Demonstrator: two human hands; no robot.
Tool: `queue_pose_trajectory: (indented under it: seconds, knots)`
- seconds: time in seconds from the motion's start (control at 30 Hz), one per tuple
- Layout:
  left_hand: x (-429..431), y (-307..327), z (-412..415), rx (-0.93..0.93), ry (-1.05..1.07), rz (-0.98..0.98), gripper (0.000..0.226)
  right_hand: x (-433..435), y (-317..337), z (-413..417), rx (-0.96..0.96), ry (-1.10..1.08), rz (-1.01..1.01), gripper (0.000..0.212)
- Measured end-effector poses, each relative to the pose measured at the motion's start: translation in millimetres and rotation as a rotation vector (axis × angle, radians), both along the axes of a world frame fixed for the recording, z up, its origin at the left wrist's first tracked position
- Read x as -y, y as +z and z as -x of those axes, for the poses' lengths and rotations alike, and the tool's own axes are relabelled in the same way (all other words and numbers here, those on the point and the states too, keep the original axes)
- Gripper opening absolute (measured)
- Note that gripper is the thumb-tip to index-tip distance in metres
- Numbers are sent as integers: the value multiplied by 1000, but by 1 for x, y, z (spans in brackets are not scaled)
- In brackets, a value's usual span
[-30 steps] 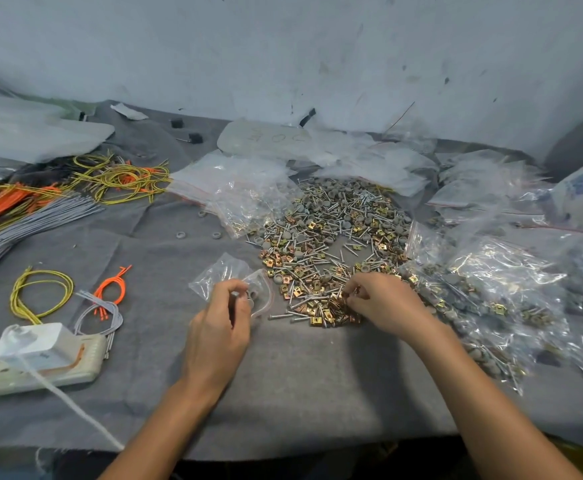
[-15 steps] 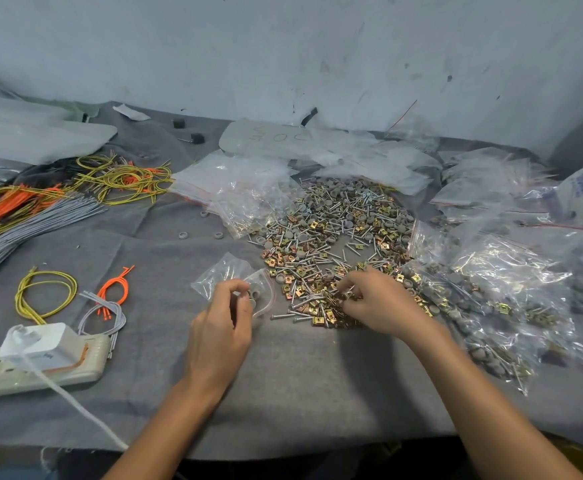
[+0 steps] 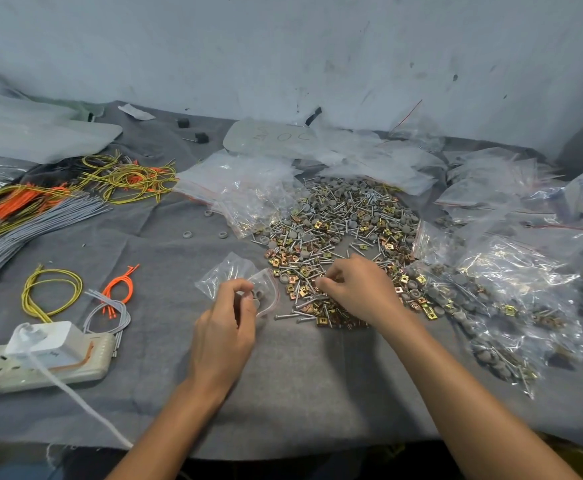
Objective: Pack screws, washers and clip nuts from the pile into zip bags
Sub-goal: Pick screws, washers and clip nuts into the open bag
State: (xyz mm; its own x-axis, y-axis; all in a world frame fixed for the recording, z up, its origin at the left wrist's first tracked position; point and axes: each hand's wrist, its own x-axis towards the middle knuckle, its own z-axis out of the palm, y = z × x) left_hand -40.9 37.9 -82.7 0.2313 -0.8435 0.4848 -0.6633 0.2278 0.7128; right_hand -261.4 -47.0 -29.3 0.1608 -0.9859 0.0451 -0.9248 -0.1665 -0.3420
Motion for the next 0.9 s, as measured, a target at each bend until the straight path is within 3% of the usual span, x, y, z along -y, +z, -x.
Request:
queue_pose_trajectory:
  seconds: [0.07,0.23,0.33,0.43,0.63,0.9]
  knots:
    - [0,1,1,6,-5,6,19,4,-2,-8,-50,-3,13,29]
    - [0,2,0,13,-4,13,20,10,-4,-9,-27,32,-32,9]
    - [0,2,0,10,-1,10,21,3,-2,4,158,4,-2,6]
    - [0,2,0,7,2,9,20,-13,9,10,506,-13,80,7]
    - [1,1,0,0,-4,18,16,-54,37,-5,972,146,84,23]
    - [1,-1,0,-7,5,36,13,-73,35,-35,1037,263,104,36]
